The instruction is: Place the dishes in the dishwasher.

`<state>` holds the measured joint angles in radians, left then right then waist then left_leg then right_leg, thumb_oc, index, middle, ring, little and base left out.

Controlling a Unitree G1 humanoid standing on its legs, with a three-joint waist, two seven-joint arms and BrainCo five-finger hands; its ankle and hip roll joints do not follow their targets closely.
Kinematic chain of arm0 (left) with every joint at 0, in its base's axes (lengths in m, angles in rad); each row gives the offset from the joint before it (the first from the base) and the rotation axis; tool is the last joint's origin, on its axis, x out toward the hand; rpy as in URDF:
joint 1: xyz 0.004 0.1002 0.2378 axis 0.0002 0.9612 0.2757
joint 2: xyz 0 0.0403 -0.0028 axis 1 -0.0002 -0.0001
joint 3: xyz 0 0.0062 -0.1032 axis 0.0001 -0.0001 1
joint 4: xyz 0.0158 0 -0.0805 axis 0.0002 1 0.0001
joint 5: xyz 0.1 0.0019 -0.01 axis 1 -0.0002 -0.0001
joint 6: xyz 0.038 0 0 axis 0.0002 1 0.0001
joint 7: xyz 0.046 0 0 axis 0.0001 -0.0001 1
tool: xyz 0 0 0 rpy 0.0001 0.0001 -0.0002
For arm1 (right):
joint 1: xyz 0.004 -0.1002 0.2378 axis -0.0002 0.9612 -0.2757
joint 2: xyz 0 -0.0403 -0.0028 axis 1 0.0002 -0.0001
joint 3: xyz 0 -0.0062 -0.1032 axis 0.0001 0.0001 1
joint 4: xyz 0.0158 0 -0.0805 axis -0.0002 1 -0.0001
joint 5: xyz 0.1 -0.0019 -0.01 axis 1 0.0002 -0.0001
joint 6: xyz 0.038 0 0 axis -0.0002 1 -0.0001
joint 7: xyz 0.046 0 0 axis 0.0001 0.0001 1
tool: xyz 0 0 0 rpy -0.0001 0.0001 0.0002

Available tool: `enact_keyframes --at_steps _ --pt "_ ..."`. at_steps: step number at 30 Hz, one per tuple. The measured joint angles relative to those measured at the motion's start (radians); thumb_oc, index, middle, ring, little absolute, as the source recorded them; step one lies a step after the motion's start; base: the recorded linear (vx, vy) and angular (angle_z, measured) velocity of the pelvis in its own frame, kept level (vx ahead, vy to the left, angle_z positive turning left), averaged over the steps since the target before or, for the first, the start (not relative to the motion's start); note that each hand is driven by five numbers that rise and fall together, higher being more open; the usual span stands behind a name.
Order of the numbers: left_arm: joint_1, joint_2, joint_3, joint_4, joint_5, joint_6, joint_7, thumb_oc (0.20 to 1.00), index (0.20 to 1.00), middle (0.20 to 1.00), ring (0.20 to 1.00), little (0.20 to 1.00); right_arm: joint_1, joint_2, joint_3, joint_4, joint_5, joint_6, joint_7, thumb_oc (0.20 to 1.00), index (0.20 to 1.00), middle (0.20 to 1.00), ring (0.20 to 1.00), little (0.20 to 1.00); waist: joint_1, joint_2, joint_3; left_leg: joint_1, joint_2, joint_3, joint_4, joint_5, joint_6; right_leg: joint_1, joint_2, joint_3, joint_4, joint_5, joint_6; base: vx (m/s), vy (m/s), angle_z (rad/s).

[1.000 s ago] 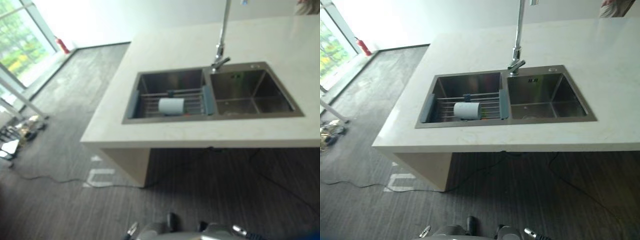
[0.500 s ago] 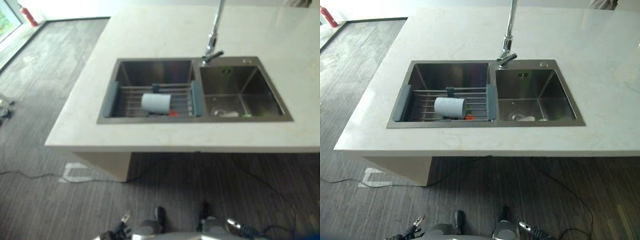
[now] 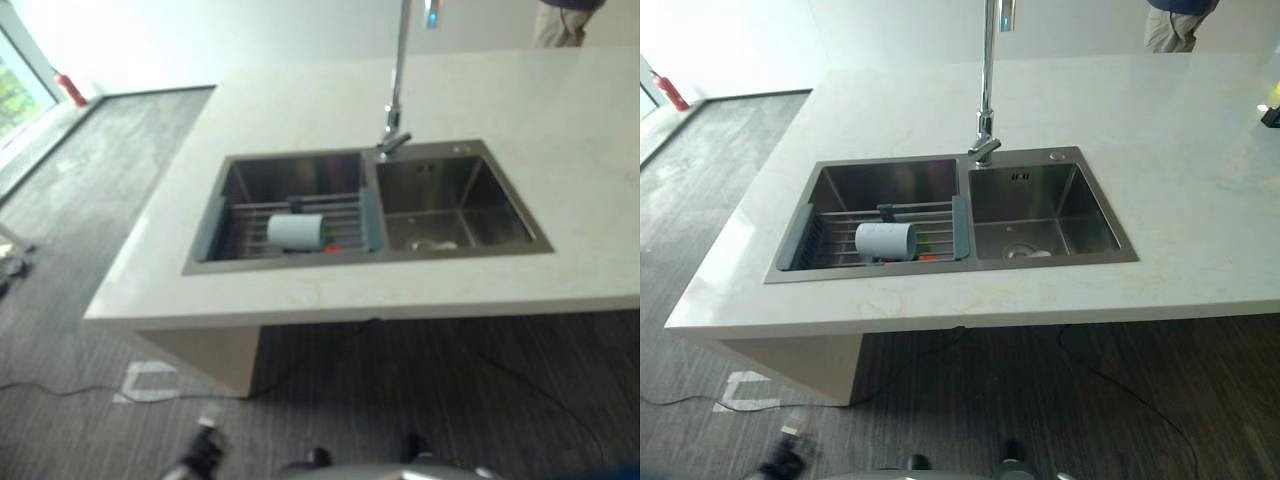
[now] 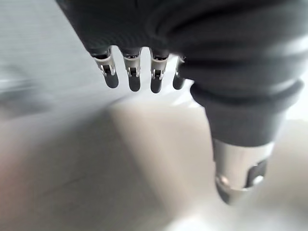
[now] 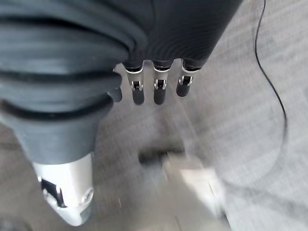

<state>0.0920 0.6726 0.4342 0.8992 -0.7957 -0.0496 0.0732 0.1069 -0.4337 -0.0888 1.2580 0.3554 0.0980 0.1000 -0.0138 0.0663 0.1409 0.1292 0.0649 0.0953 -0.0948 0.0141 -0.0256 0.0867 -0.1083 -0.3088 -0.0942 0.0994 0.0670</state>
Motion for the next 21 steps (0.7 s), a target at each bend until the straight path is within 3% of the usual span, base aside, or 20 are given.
enact_keyframes --at_steps 1,2,3,4,6,7,9,10,12,16,19,21 --pt "-0.004 0.126 0.034 0.003 0.017 -0.006 0.035 1.000 1.000 1.000 1.000 1.000 0.004 -0.013 0.000 0.002 0.000 0.000 0.000 1.000 1.000 1.000 1.000 1.000 0.001 0.002 0.000 0.005 0.000 -0.001 0.000 0.000 0.000 0.006 0.000 -0.001 0.000 0.000 0.000 0.00 0.000 0.00" --pt "-0.018 0.392 0.109 0.018 0.062 -0.012 0.098 1.000 1.000 1.000 1.000 1.000 0.015 -0.014 0.014 0.008 0.003 -0.004 -0.002 1.000 1.000 1.000 1.000 1.000 0.011 0.006 -0.010 0.012 0.000 -0.001 0.000 -0.003 0.001 0.013 0.000 -0.001 0.000 -0.002 0.001 0.00 -0.049 0.00" --pt "-0.044 0.526 0.176 0.025 0.111 -0.040 0.136 1.000 1.000 1.000 1.000 1.000 0.027 -0.004 0.040 0.007 0.018 -0.005 -0.004 1.000 1.000 1.000 1.000 1.000 0.018 0.006 -0.021 0.007 -0.001 0.000 0.000 -0.009 -0.005 0.007 0.000 0.002 0.002 -0.004 0.005 -0.02 -0.060 0.02" --pt "-0.108 0.625 0.237 0.002 0.160 -0.098 0.176 1.000 1.000 1.000 1.000 1.000 0.042 0.007 0.042 0.008 0.030 -0.004 -0.009 1.000 1.000 1.000 1.000 1.000 0.030 0.024 -0.039 0.001 -0.008 -0.003 0.000 -0.011 -0.005 0.003 -0.007 0.002 0.002 -0.003 0.007 -0.01 -0.088 0.05" --pt "-0.248 0.733 0.185 -0.125 0.256 -0.128 0.197 1.000 1.000 1.000 1.000 1.000 0.049 0.026 0.047 0.008 0.049 -0.005 -0.008 1.000 1.000 1.000 1.000 1.000 0.049 0.064 -0.073 -0.008 -0.018 -0.006 0.000 -0.004 -0.011 -0.003 -0.015 -0.001 0.006 0.001 0.006 0.03 -0.100 0.09" --pt "-0.323 0.745 0.129 -0.196 0.288 -0.144 0.190 1.000 1.000 1.000 1.000 1.000 0.040 0.033 0.055 0.010 0.061 -0.004 -0.008 1.000 1.000 1.000 1.000 1.000 0.049 0.072 -0.078 -0.009 -0.018 -0.004 0.000 -0.004 -0.014 -0.003 -0.014 -0.003 0.006 0.001 0.006 0.08 -0.136 0.05" --pt "-0.537 0.705 -0.122 -0.497 0.348 -0.144 0.097 1.000 1.000 1.000 1.000 1.000 -0.005 0.055 0.076 0.012 0.080 -0.005 0.002 1.000 1.000 1.000 1.000 1.000 0.033 0.066 -0.080 -0.008 -0.001 -0.002 0.000 0.003 -0.026 -0.003 0.003 -0.002 0.006 -0.007 0.012 0.08 -0.133 -0.04" --pt "-0.540 0.686 -0.156 -0.541 0.348 -0.143 0.075 1.000 1.000 1.000 1.000 1.000 -0.019 0.055 0.076 0.012 0.080 -0.005 0.002 1.000 1.000 1.000 1.000 1.000 0.022 0.063 -0.079 -0.008 0.003 -0.001 0.000 0.005 -0.029 -0.005 0.006 -0.001 0.006 -0.006 0.011 0.06 -0.085 -0.10" --pt "-0.627 0.573 -0.279 -0.562 0.370 -0.096 0.036 1.000 1.000 1.000 1.000 1.000 -0.027 0.058 0.077 0.022 0.080 -0.005 0.003 1.000 1.000 1.000 1.000 1.000 -0.002 0.051 -0.086 -0.006 0.012 0.006 0.000 0.006 -0.031 -0.006 0.016 0.005 0.006 -0.007 0.007 0.06 -0.066 -0.13" --pt "-0.659 0.459 -0.463 -0.486 0.433 -0.004 -0.036 1.000 1.000 1.000 1.000 1.000 -0.012 0.071 0.069 0.033 0.082 0.002 0.014 1.000 1.000 1.000 1.000 1.000 -0.064 -0.002 -0.082 -0.009 0.029 0.043 0.000 0.009 -0.039 -0.032 0.035 0.042 0.005 0.001 -0.005 0.07 -0.047 -0.28" --pt "-0.660 0.432 -0.575 -0.486 0.506 0.033 -0.088 1.000 1.000 1.000 1.000 1.000 -0.002 0.078 0.068 0.056 0.098 0.004 0.014 1.000 1.000 1.000 1.000 1.000 -0.093 -0.016 -0.074 -0.005 0.024 0.077 0.000 0.010 -0.034 -0.046 0.033 0.079 0.001 0.010 -0.011 0.08 -0.043 -0.33" --pt "-0.675 0.415 -0.596 -0.483 0.521 0.050 -0.104 1.000 1.000 1.000 1.000 1.000 0.017 0.082 0.067 0.068 0.098 0.006 0.014 1.000 1.000 1.000 1.000 1.000 -0.128 -0.015 -0.071 -0.003 0.021 0.086 0.000 0.008 -0.033 -0.054 0.032 0.088 0.000 0.012 -0.011 0.10 -0.036 -0.19"
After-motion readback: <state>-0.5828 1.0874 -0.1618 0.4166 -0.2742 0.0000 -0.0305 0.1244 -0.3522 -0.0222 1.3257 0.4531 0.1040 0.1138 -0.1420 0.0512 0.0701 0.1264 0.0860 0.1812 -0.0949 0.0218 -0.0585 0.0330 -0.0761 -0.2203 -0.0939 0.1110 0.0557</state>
